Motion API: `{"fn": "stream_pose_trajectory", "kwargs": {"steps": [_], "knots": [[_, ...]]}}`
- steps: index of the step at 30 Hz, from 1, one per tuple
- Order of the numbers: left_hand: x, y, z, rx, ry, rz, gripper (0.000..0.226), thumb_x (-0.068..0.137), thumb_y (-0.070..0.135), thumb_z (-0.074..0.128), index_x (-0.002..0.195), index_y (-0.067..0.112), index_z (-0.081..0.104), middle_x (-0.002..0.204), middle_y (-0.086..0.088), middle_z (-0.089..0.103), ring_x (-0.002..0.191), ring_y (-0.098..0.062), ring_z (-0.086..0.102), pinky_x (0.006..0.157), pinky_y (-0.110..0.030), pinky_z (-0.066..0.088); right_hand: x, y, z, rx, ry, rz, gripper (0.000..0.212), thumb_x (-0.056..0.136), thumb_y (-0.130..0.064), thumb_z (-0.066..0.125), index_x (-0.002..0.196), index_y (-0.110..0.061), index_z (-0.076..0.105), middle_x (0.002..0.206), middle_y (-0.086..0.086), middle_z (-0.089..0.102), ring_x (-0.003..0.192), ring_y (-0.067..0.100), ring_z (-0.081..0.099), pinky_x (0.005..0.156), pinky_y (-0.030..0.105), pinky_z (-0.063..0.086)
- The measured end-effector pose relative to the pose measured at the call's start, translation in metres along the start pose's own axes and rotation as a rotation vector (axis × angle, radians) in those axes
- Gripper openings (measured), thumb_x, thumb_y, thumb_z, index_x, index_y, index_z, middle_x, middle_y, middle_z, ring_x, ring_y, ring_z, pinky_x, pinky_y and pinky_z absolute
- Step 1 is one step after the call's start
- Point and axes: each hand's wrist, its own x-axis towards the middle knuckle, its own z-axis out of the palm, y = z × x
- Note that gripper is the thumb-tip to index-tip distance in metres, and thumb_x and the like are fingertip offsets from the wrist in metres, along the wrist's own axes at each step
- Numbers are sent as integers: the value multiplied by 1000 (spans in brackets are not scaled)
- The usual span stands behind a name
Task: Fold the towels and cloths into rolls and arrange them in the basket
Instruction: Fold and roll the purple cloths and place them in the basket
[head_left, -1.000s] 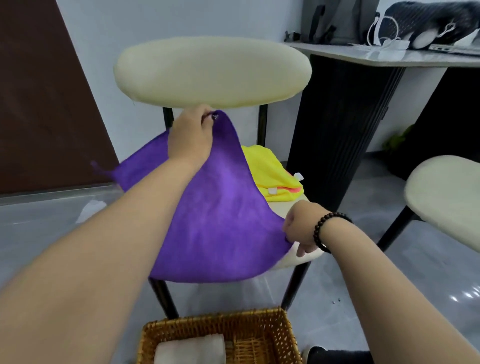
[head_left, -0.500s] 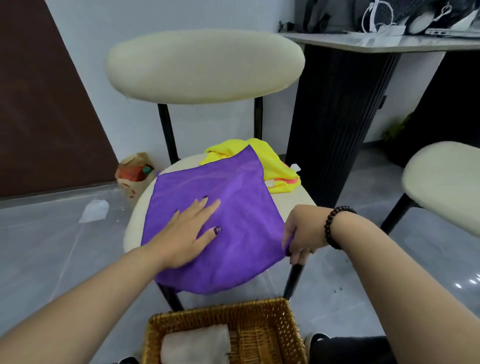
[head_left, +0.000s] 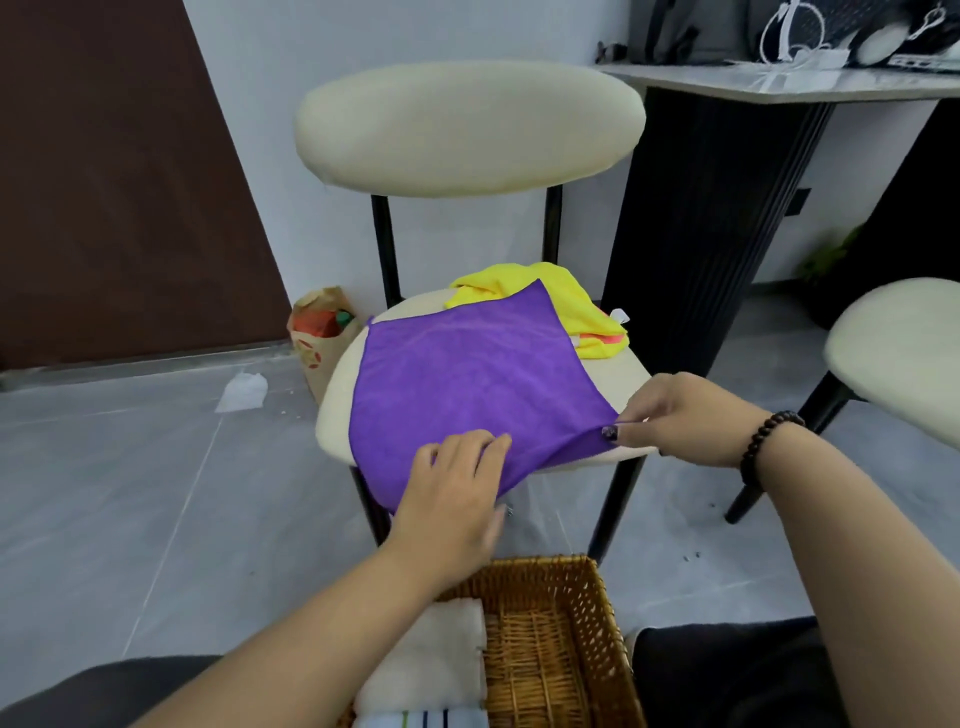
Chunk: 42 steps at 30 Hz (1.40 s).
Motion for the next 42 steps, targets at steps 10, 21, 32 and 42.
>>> {"fn": "stream_pose_trajectory", "kwargs": {"steps": [10,21,32,42], "knots": [[-13,-42,-45,37,-36,-2,15,55,8,36,58,16,48,48,-3,52,43,-30,52,38,-25,31,-13,33,-17,106,-31,119,14,87,-15,66,77,-15,75,115,-8,57,95,10,58,68,22,52],[-35,-66,-80,-892,-173,-432,26,74,4,52,81,24,67,75,5,66,61,-8,57,57,-17,43,-27,39,-23,223,-123,126,23,87,-7,64,69,-14,77,108,-11,67,103,8,59,79,23,48],[5,-96,-89,-1108,-67,-738,17,95,6,54,92,11,70,76,-5,72,66,-12,63,56,-23,45,0,22,-23,522,-69,17,15,74,-13,66,60,-5,65,72,13,61,79,24,53,79,29,48],[50,-149,-41,-1080,30,-967,18,99,14,50,93,14,67,78,0,68,65,-8,63,57,-25,51,120,2,12,505,517,-37,13,86,-18,65,73,-18,66,69,2,64,65,14,56,63,29,47]]}}
